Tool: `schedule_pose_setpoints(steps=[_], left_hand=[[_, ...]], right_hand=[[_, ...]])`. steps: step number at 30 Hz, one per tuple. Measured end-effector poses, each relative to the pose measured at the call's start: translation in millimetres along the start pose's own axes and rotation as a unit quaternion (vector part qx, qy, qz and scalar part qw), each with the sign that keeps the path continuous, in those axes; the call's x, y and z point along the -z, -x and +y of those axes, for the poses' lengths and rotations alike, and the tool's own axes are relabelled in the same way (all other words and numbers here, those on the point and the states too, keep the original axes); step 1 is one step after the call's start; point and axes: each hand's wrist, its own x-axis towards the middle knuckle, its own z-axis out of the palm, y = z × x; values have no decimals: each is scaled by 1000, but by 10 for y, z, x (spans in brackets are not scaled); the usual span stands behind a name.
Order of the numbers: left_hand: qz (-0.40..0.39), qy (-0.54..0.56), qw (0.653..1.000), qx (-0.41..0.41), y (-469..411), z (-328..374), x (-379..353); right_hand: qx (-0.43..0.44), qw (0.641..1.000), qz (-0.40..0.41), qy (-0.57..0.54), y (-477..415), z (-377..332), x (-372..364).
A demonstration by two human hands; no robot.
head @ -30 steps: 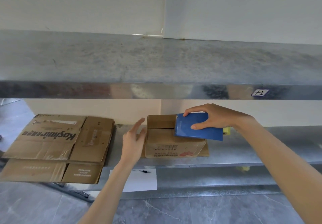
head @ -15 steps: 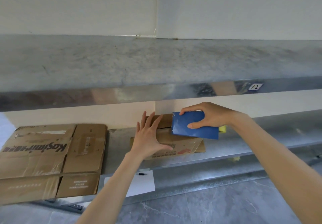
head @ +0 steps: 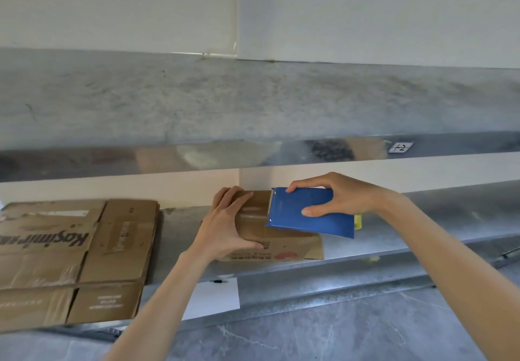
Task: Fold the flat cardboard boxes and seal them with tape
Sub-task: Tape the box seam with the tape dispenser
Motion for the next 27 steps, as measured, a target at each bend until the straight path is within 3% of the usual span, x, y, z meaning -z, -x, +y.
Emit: schedule_pose_setpoints(steps=[15, 27], left_hand=[[-41, -9, 999, 18, -3, 49, 39], [-48, -1, 999, 25, -12, 105, 63]], right_hand=[[34, 998, -34, -30, 179, 595, 286], [14, 997, -49, -64, 413, 1052, 523]])
